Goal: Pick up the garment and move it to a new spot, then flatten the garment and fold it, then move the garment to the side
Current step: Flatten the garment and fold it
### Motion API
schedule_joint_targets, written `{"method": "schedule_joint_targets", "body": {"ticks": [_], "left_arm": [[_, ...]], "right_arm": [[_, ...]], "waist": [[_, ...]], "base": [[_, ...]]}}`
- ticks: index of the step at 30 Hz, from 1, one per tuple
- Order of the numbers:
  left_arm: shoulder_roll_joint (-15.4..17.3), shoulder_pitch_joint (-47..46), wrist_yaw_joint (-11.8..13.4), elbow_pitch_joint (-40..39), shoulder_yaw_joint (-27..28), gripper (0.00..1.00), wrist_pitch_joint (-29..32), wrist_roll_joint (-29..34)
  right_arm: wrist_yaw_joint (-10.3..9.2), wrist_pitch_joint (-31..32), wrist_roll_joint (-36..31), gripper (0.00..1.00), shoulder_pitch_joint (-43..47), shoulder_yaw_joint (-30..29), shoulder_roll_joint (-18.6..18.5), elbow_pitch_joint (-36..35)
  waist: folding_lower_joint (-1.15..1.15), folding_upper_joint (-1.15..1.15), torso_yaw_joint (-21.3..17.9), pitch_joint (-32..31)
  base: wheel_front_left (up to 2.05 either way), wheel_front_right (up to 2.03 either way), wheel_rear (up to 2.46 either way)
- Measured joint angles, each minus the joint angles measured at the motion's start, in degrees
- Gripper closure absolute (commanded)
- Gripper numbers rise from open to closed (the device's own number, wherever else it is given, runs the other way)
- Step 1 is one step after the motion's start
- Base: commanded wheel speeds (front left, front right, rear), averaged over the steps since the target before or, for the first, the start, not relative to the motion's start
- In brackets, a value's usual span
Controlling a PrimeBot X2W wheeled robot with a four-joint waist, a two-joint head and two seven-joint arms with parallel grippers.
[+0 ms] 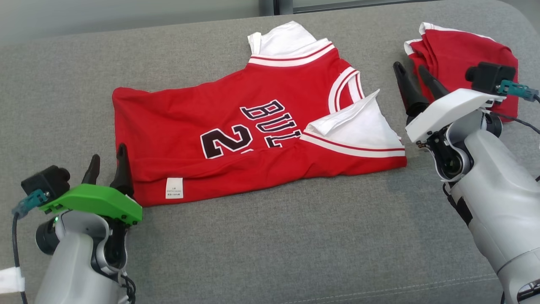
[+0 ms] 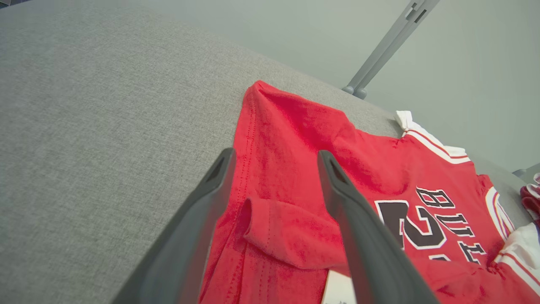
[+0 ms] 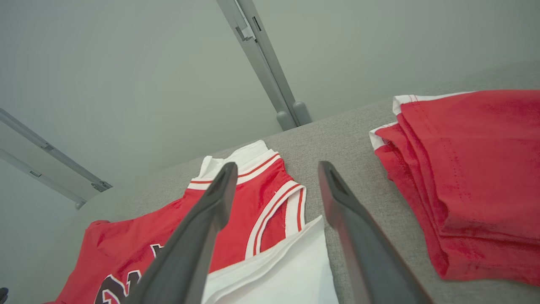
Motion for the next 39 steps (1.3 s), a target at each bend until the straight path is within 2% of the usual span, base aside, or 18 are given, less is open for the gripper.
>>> {"method": "schedule_joint_targets", "body": {"ticks": [6, 14, 22, 34, 35, 36, 39], "left_arm": [[-0.8, 6.1, -0.7, 1.6, 1.1, 0.00, -1.0, -2.5], [-1.6, 11.1, -1.8, 2.7, 1.5, 0.00, -1.0, -5.3], [-2.2, 11.6, -2.3, 3.3, 3.2, 0.00, 0.1, -9.4], [-2.4, 11.1, -2.4, 3.9, 4.4, 0.02, 0.6, -9.8], [-2.4, 10.9, -2.4, 4.0, 4.7, 0.15, 0.5, -9.8], [-2.4, 10.6, -2.4, 4.2, 4.9, 0.44, 0.3, -9.9], [-2.5, 10.0, -2.4, 4.5, 5.4, 0.82, -0.1, -10.5]], "right_arm": [[0.01, -3.3, -0.1, 0.00, 0.6, 0.8, -0.4, 0.4], [0.01, -5.4, -0.1, 0.00, 5.9, 2.6, 0.4, -0.6], [0.01, -5.9, 0.1, 0.00, 8.2, 3.7, 1.7, -3.4], [0.01, -6.4, 0.1, 0.00, 11.8, 4.1, 0.9, -5.5], [0.01, -6.4, 0.2, 0.00, 12.3, 4.0, 0.7, -5.5], [0.01, -6.4, 0.3, 0.00, 12.9, 4.0, 0.6, -5.5], [0.01, -6.4, 0.9, 0.00, 15.1, 4.1, 0.7, -5.4]], "waist": [[0.00, 0.00, 0.0, -1.5], [0.00, 0.00, -0.7, -3.7], [0.00, 0.00, -2.2, -4.4], [0.00, 0.00, -5.4, -3.5], [0.00, 0.00, -5.5, -3.4], [0.00, 0.00, -5.6, -3.3], [0.00, 0.00, -5.6, -3.2]], "base": [[0.00, 0.00, 0.00], [0.00, 0.00, 0.00], [0.00, 0.00, 0.00], [0.00, 0.00, 0.00], [0.00, 0.00, 0.00], [0.00, 0.00, 0.00], [0.00, 0.00, 0.00]]}}
